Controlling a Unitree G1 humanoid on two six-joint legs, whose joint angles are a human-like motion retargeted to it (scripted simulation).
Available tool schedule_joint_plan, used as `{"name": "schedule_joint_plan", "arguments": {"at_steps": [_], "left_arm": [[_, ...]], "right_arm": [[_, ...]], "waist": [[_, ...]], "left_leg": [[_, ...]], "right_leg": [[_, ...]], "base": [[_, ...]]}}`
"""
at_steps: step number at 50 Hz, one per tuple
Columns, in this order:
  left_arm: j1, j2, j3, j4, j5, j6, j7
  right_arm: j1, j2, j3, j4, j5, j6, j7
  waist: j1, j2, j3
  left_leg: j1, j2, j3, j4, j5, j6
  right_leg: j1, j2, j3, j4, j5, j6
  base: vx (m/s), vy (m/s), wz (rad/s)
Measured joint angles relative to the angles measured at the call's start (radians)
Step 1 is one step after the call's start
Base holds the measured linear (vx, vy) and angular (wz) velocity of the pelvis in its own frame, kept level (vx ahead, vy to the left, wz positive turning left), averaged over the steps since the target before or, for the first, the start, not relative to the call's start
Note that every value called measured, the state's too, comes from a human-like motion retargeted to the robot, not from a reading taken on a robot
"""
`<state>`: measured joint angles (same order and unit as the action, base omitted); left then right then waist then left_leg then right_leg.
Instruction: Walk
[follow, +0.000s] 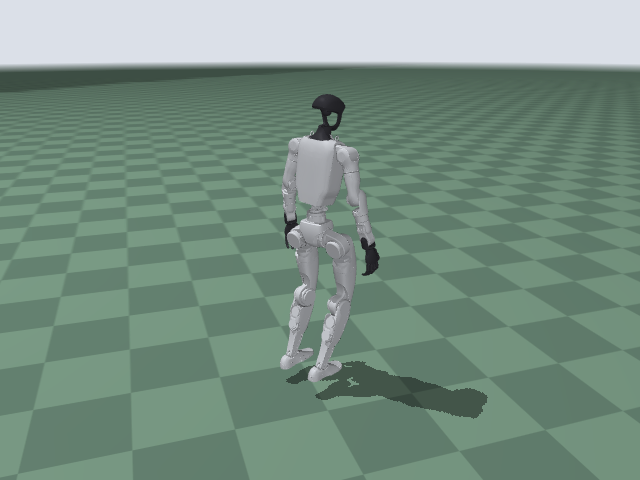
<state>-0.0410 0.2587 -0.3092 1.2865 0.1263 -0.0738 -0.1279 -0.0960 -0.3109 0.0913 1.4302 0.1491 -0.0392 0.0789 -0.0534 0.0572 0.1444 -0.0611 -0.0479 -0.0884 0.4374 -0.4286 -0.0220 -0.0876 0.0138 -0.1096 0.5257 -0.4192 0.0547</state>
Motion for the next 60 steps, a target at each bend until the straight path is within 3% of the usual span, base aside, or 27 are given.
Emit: {"name": "schedule_joint_plan", "arguments": {"at_steps": [10, 23, 27, 30, 35, 37, 40, 45, 47, 49, 52, 57, 60], "left_arm": [[0.02, -0.003, 0.0, 0.032, 0.001, -0.011, -0.019], [-0.092, 0.001, -0.074, -0.089, -0.002, -0.032, -0.015], [-0.146, 0.005, -0.102, -0.156, -0.012, -0.053, -0.02], [-0.184, 0.006, -0.123, -0.19, -0.021, -0.064, -0.028], [-0.214, 0.003, -0.142, -0.189, -0.049, -0.058, -0.038], [-0.213, 0.002, -0.139, -0.171, -0.066, -0.052, -0.038], [-0.174, -0.001, -0.127, -0.137, -0.079, -0.042, -0.033], [-0.095, -0.006, -0.075, -0.067, -0.106, -0.023, -0.025], [-0.065, -0.006, -0.046, -0.04, -0.115, -0.015, -0.022], [-0.043, -0.003, -0.012, -0.017, -0.122, -0.004, -0.02], [-0.015, 0.002, 0.03, 0.008, -0.13, 0.014, -0.008], [0.019, -0.002, 0.075, 0.032, -0.156, 0.029, 0.014], [0.023, -0.008, 0.091, 0.035, -0.173, 0.024, 0.019]], "right_arm": [[0.005, -0.004, -0.012, -0.004, 0.016, -0.012, -0.022], [0.097, 0.03, 0.012, -0.021, 0.01, -0.015, 0.013], [0.131, 0.023, 0.037, -0.034, 0.009, -0.019, 0.033], [0.138, 0.013, 0.057, -0.053, 0.01, -0.021, 0.042], [0.14, 0.002, 0.071, -0.073, 0.006, -0.017, 0.041], [0.137, -0.004, 0.068, -0.074, -0.002, -0.015, 0.033], [0.143, 0.0, 0.064, -0.066, -0.011, -0.014, 0.011], [0.141, 0.009, 0.045, -0.031, -0.021, -0.005, -0.019], [0.131, 0.014, 0.042, -0.018, -0.025, 0.0, -0.016], [0.114, 0.019, 0.043, -0.006, -0.03, 0.006, -0.004], [0.094, 0.032, 0.045, 0.002, -0.039, 0.01, 0.014], [0.077, 0.049, 0.062, -0.004, -0.043, 0.011, 0.031], [0.064, 0.04, 0.082, -0.024, -0.035, 0.015, 0.035]], "waist": [[-0.009, 0.017, -0.01], [0.004, -0.017, -0.007], [0.034, 0.003, 0.019], [0.063, 0.024, 0.036], [0.127, 0.051, 0.012], [0.132, 0.025, -0.008], [0.138, 0.038, -0.01], [0.117, 0.026, -0.021], [0.092, -0.004, -0.019], [0.048, -0.072, -0.018], [-0.003, -0.101, -0.018], [-0.061, -0.081, -0.015], [-0.075, -0.024, -0.021]], "left_leg": [[-0.016, 0.013, 0.011, 0.028, -0.021, 0.004], [-0.041, 0.015, 0.026, 0.09, -0.06, 0.004], [-0.132, 0.066, 0.046, 0.299, -0.092, -0.017], [-0.243, 0.156, 0.092, 0.476, -0.144, 0.003], [-0.406, 0.222, 0.057, 0.48, -0.143, -0.016], [-0.419, 0.19, 0.064, 0.374, -0.101, -0.017], [-0.431, 0.186, 0.051, 0.364, -0.096, -0.022], [-0.38, 0.115, 0.068, 0.36, -0.131, 0.031], [-0.339, 0.052, 0.086, 0.326, -0.132, 0.059], [-0.276, -0.06, 0.108, 0.224, -0.095, 0.092], [-0.203, -0.138, 0.091, 0.122, -0.067, 0.114], [-0.113, -0.159, 0.043, 0.022, -0.071, 0.116], [-0.045, -0.11, 0.007, -0.106, -0.057, 0.106]], "right_leg": [[-0.011, 0.013, 0.008, 0.002, -0.005, 0.002], [-0.018, 0.013, 0.006, 0.014, -0.058, -0.001], [0.008, 0.056, 0.004, -0.015, -0.047, -0.008], [0.022, 0.09, -0.003, -0.041, -0.035, -0.01], [0.045, 0.138, 0.007, -0.181, 0.037, 0.0], [0.05, 0.105, 0.005, -0.228, 0.045, 0.01], [0.043, 0.105, -0.004, -0.168, 0.003, 0.011], [-0.019, 0.027, -0.023, 0.08, -0.06, 0.011], [-0.077, -0.067, -0.046, 0.279, -0.048, 0.003], [-0.161, -0.216, -0.05, 0.505, -0.037, -0.009], [-0.259, -0.283, -0.022, 0.664, -0.045, -0.03], [-0.386, -0.256, -0.005, 0.596, -0.111, -0.049], [-0.45, -0.174, -0.007, 0.41, -0.081, -0.039]], "base": [[0.0, 0.0, 0.0], [0.01, -0.07, -0.12], [0.0, -0.01, -0.04], [0.02, 0.01, -0.05], [0.13, 0.06, -0.28], [0.22, 0.11, 0.0], [0.24, 0.16, 0.02], [0.31, 0.2, 0.3], [0.32, 0.21, 0.58], [0.33, 0.21, 0.75], [0.35, 0.18, 0.6], [0.4, 0.13, 0.38], [0.44, 0.07, 0.16]]}}
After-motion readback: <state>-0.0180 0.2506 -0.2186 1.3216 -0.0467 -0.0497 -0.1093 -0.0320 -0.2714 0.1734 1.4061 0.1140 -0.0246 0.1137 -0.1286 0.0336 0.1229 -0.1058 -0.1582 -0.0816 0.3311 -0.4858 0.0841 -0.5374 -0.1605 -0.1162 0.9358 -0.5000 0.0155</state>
